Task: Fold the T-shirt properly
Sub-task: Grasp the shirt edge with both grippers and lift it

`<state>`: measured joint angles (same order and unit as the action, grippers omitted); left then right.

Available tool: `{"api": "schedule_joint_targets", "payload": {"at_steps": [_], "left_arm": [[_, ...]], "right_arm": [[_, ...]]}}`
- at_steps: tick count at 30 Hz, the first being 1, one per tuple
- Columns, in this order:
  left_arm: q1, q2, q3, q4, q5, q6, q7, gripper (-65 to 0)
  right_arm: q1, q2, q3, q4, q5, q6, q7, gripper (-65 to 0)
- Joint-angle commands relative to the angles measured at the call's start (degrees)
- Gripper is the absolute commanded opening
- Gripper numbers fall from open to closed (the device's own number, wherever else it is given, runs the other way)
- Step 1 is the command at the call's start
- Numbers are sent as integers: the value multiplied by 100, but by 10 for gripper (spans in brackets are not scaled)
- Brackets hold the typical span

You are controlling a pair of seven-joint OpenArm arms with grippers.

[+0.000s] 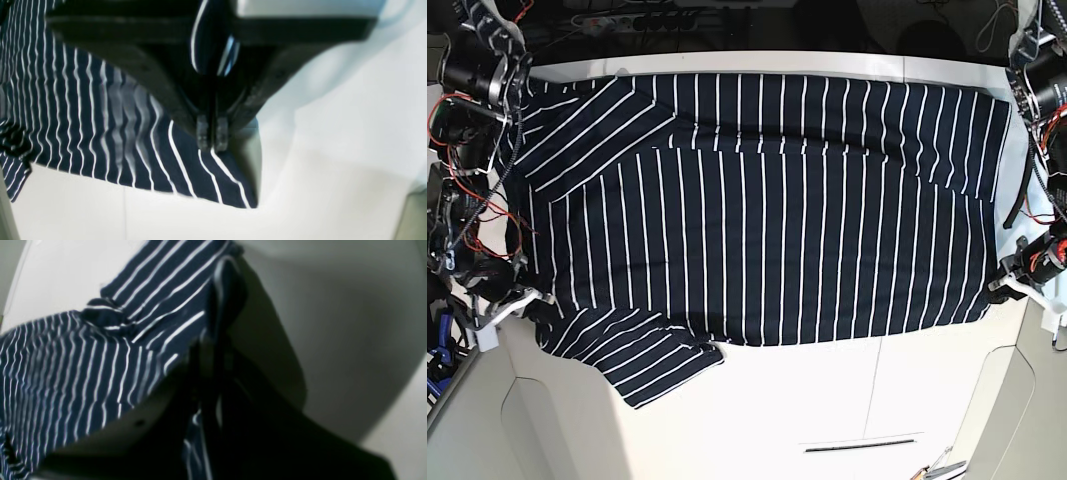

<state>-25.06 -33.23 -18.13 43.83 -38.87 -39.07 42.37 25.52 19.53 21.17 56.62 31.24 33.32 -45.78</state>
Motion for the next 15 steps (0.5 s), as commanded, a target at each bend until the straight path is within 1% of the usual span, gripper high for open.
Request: {"api": "schedule_joint_targets", "payload": {"at_steps": [1, 4, 7, 9, 15], "left_arm": [[-133, -149, -22, 111, -166, -93, 24, -650], [-109, -201, -20, 111, -520, -93, 444, -650], [-61, -271, -22, 125, -1062, -93, 778, -650], [17, -339, -22, 181, -1292, -93, 992, -650], [691, -553, -22, 940, -1585, -93, 1139, -650]], "right_arm": [[72, 186, 20, 216, 201, 50, 98, -650], [-184, 334, 20, 549, 396, 59, -35, -650], [-468, 407, 24, 898, 546, 61, -76, -650], [-664, 448, 24, 1137, 632, 59, -79, -650], [-1191, 503, 37, 1700, 629, 57, -164, -650]]}}
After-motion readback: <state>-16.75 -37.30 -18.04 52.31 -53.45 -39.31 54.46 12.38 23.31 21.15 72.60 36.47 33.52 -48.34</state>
